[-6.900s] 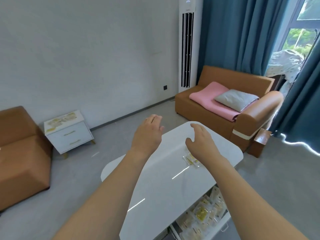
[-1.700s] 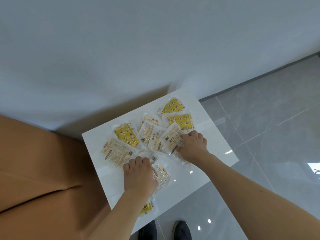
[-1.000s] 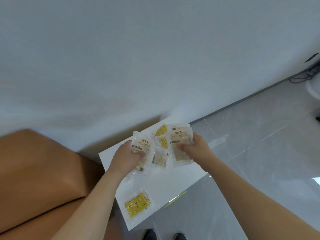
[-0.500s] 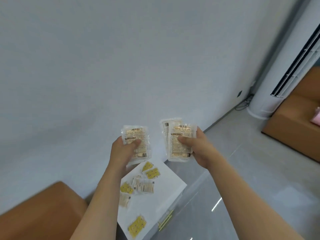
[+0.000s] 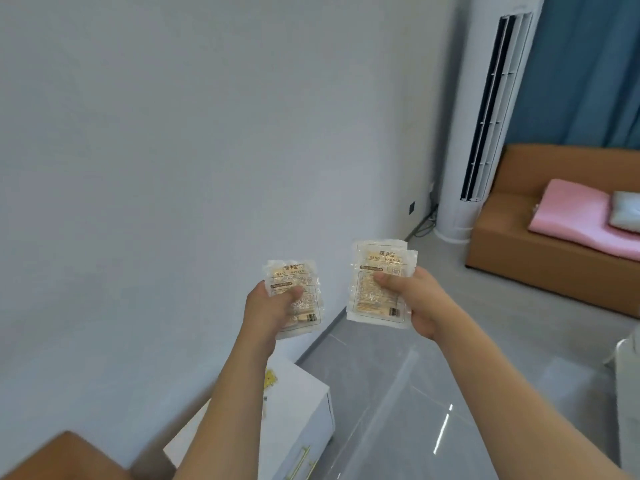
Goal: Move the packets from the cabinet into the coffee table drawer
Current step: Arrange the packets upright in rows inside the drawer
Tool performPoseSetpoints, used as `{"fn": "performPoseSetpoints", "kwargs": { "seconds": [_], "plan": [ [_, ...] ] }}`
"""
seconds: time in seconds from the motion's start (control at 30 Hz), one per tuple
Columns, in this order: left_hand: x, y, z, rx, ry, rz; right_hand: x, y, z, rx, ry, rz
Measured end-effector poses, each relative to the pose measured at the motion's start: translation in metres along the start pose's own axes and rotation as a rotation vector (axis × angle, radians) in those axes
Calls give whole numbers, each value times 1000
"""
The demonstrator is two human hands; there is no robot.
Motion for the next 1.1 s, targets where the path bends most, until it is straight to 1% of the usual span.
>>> {"fn": "performPoseSetpoints", "kwargs": {
  "seconds": [0.13, 0.23, 0.33, 0.5, 0.6, 0.67, 0.77, 0.87, 0.97, 1.1],
  "plan": [
    [77, 6, -50, -10, 29, -9, -85, 9, -44, -5, -31, 6],
    [117, 8, -80, -15, 42, -32, -135, 11, -67, -6, -68, 35],
    [149, 10, -102, -26, 66, -52, -172, 11, -82, 6, -134, 40],
    [195, 15, -122, -30, 104, -17, -222, 11, -100, 23, -245, 57],
    [224, 10, -142, -24, 100, -48, -245, 20, -119, 10, -215, 36],
    [248, 4, -162, -20, 129, -40, -268, 30, -136, -16, -209, 42],
    [284, -4, -194, 5, 148, -24, -309, 44, -164, -61, -196, 66],
    [321, -11, -229, 42, 128, -29, -362, 51, -197, -78, -193, 75],
    [359, -3, -268, 54, 104, -53, -417, 57, -230, -86, -181, 63],
    [414, 20, -318, 3, 147, -32, -472, 56, -263, -77, -188, 60]
  ]
}}
Point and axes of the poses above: each hand's wrist, its own z-axis towards the middle knuckle, its own x-axis out of the palm, y = z × x, the point moved 8 cm from there along z, towards the middle knuckle, and after that the axes turned 2 degrees about -z, right-handed, at the moved point
